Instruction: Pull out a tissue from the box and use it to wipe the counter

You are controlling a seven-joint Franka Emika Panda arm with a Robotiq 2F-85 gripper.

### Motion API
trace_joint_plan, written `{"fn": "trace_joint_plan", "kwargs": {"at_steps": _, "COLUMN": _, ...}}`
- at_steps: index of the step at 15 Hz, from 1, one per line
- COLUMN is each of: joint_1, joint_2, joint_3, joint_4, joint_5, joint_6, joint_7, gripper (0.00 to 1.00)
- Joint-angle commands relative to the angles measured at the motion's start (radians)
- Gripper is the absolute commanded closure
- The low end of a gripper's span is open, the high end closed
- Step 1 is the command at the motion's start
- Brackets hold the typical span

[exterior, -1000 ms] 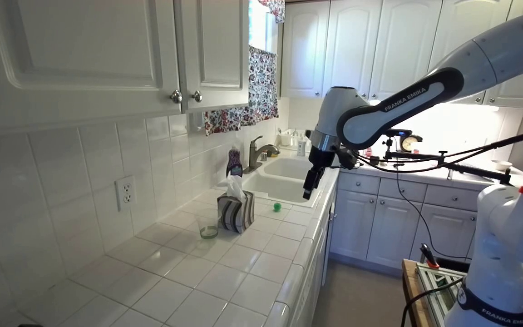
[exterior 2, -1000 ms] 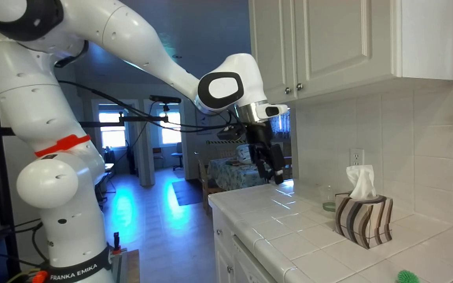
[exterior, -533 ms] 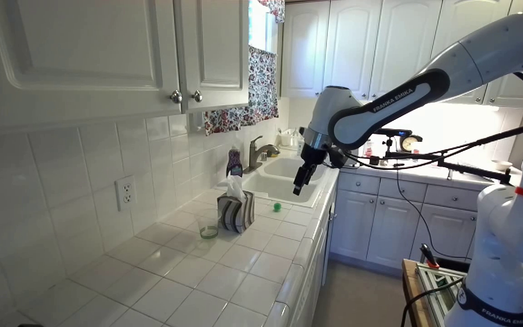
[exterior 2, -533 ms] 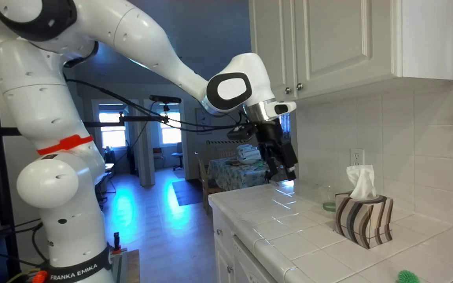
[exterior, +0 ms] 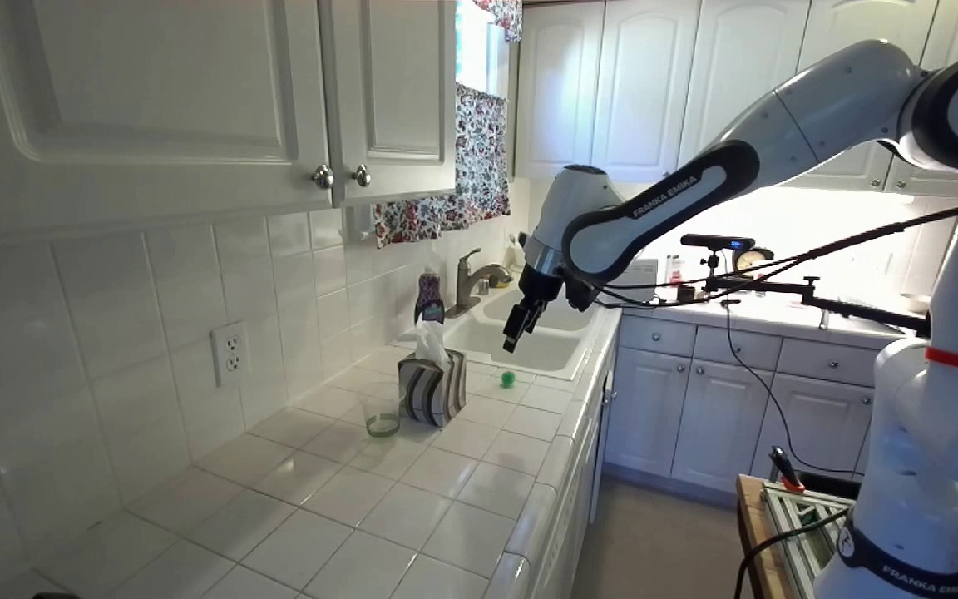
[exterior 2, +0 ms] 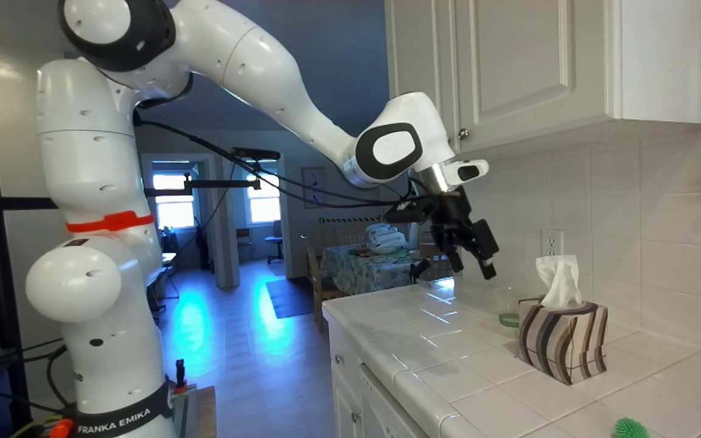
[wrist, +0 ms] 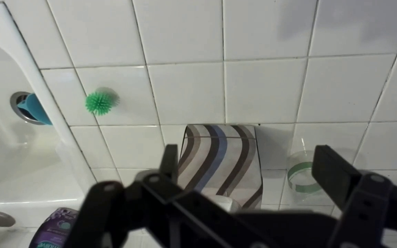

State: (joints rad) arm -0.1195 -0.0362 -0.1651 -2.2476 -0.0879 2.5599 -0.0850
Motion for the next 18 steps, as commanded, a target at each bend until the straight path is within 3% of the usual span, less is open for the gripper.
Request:
{"fn": "trace_joint_plan", "kwargs": {"at_steps": 1, "joint_1": -0.006, "joint_2": 0.092, "joint_3": 0.007, "joint_4": 0.099, "joint_5": 0.089, "joint_6": 0.023, "joint_7": -0.069, "gripper": 0.0}}
{"fn": "trace_joint_plan", "kwargs": {"at_steps": 5, "joint_1": -0.018, "joint_2": 0.159, "joint_3": 0.019, "joint_4": 0.166, "joint_5": 0.197, "joint_6": 0.078, "joint_7": -0.121, "gripper": 0.0}}
{"fn": "trace_joint_plan", "kwargs": {"at_steps": 6, "joint_1": -0.011, "joint_2": 0.104, "joint_3": 0.016, "joint_4": 0.107, "joint_5": 0.136, "joint_6": 0.063, "joint_7": -0.064, "gripper": 0.0}}
{"fn": "trace_joint_plan", "kwargs": {"at_steps": 11, "joint_1": -0.017, "joint_2": 0.144, "joint_3": 0.026, "joint_4": 0.151, "joint_5": 0.183, "joint_6": 0.035, "joint_7": -0.096, "gripper": 0.0}}
{"fn": "trace_joint_plan", "kwargs": {"at_steps": 14, "joint_1": -0.016, "joint_2": 0.218, "joint_3": 0.013, "joint_4": 0.222, "joint_5": 0.142, "joint_6": 0.027, "joint_7": -0.021, "gripper": 0.0}}
{"fn": "trace_joint_plan", "kwargs": {"at_steps": 15, "joint_1": -0.023, "joint_2": 0.249, "joint_3": 0.024, "joint_4": 0.256, "joint_5": 0.178, "joint_6": 0.01, "joint_7": -0.073, "gripper": 0.0}}
{"fn": "trace_joint_plan", "kwargs": {"at_steps": 18, "joint_1": -0.028, "joint_2": 0.329, "joint_3": 0.021, "joint_4": 0.327, "joint_5": 0.151, "joint_6": 0.036, "joint_7": -0.05, "gripper": 0.0}}
